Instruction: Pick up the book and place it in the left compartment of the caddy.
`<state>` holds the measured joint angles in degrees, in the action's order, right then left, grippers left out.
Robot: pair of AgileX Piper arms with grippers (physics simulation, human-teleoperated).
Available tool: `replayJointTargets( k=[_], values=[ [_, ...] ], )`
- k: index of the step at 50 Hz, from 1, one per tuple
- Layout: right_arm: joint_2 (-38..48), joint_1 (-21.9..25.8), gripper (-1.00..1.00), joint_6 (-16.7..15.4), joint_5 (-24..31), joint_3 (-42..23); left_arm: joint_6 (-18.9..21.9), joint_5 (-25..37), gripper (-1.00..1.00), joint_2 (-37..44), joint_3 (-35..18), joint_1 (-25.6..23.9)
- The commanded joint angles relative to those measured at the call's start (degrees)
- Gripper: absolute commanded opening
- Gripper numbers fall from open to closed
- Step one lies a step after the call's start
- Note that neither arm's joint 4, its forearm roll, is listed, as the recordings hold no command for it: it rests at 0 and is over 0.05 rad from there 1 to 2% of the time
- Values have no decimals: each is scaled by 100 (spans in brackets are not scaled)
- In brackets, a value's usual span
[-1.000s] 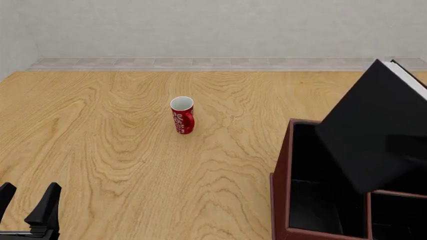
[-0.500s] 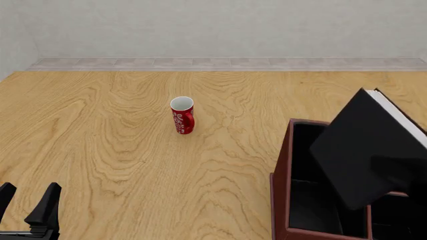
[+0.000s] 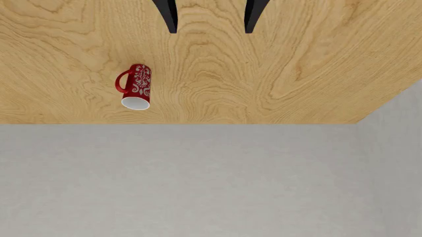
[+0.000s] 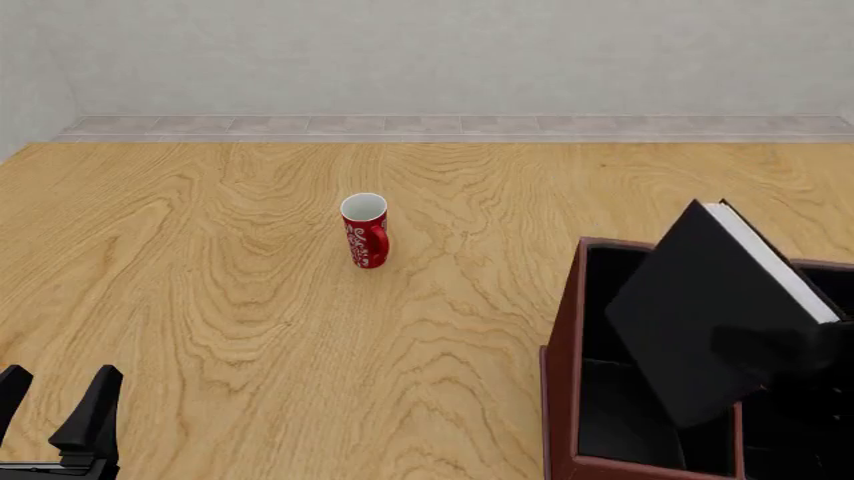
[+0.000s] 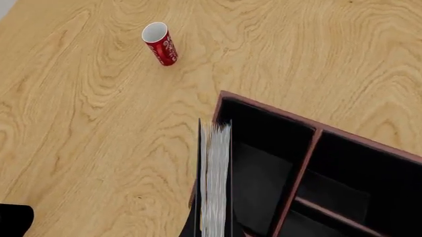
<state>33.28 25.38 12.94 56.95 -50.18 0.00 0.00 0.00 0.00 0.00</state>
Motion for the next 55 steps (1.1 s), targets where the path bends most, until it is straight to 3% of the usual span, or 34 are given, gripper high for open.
replayJointTargets(
  k=[1,25,55],
  values=[
    [-44,-70,-100,65,-181,185,0,0,100,0,0,0],
    [-209,-339,-100,58,-285,480,0,0,100,0,0,0],
    [239,-564,-100,-243,-722,402,0,0,100,0,0,0]
  ],
)
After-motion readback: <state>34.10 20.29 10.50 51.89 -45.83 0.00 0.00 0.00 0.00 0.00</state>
